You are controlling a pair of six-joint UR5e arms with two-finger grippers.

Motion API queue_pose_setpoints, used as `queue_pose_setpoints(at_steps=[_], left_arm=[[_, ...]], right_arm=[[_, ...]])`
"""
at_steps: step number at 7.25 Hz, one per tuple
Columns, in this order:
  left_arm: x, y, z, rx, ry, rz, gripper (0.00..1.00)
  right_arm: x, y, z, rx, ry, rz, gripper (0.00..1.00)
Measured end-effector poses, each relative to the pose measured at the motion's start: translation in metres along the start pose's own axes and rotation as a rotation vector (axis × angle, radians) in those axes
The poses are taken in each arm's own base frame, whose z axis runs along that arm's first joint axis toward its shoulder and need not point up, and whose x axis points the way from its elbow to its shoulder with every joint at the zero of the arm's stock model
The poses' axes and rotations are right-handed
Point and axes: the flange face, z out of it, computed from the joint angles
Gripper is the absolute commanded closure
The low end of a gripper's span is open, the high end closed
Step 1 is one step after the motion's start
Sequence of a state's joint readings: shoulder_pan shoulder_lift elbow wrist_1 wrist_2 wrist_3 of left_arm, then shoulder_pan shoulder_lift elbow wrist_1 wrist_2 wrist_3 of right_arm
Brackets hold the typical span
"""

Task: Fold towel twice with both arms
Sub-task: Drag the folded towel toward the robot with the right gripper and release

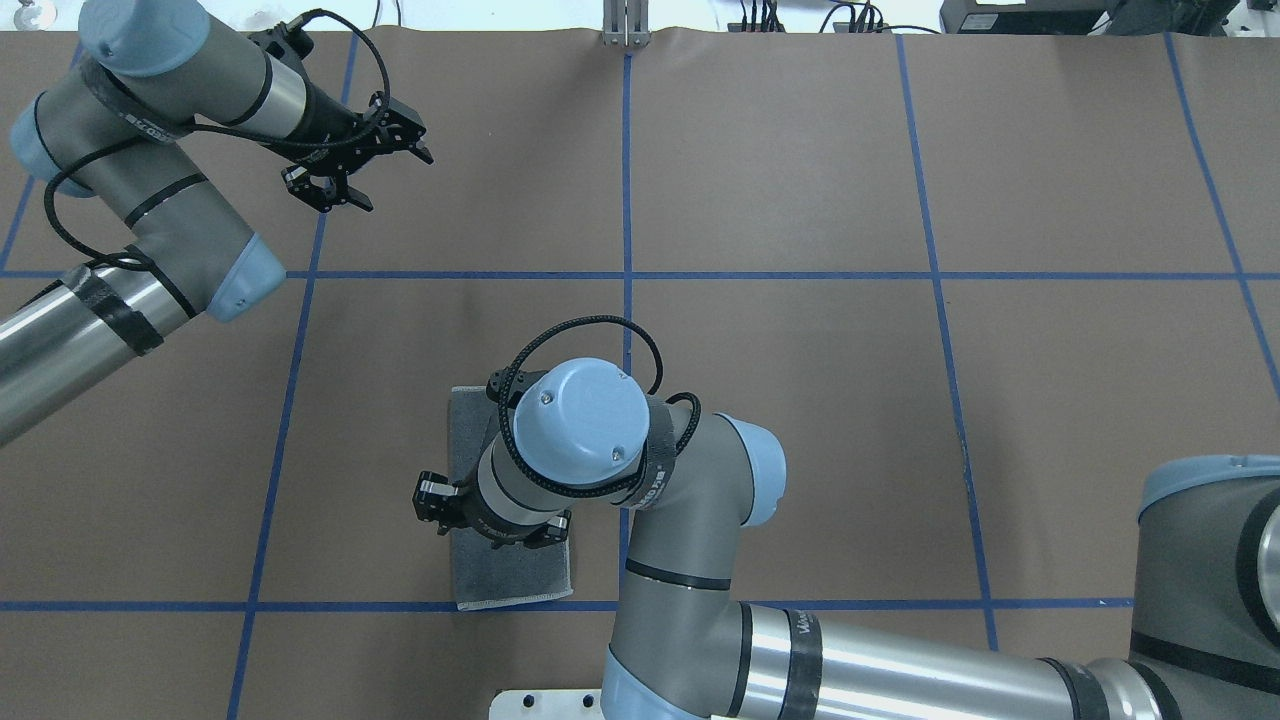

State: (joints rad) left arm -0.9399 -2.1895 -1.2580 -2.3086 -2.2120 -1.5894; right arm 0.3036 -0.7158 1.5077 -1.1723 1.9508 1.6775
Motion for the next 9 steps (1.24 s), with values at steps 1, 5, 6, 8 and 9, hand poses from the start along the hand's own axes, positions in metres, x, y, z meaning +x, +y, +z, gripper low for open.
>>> queue_pose_setpoints(at_steps=[1, 5, 6, 8, 9], left_arm=[[-0.001, 0.0, -0.001, -0.001, 0.0, 0.0, 0.0], [-0.054, 0.021, -0.03, -0.033, 0.002, -0.007, 0.0], [-0.071, 0.038, -0.045, -0.038, 0.004, -0.029, 0.0], [-0.085, 0.108, -0.053, -0.089, -0.008, -0.114, 0.0], [-0.096, 0.154, -0.055, -0.108, -0.019, -0.136, 0.01]], right_arm=[[0.0, -0.02, -0.013, 0.022, -0.006, 0.019, 0.0], [0.077, -0.176, -0.116, 0.071, 0.024, 0.076, 0.0], [0.105, -0.207, -0.135, 0.082, 0.042, 0.056, 0.0], [0.158, -0.245, -0.154, 0.114, 0.088, -0.006, 0.0], [0.173, -0.254, -0.158, 0.124, 0.102, -0.036, 0.0]])
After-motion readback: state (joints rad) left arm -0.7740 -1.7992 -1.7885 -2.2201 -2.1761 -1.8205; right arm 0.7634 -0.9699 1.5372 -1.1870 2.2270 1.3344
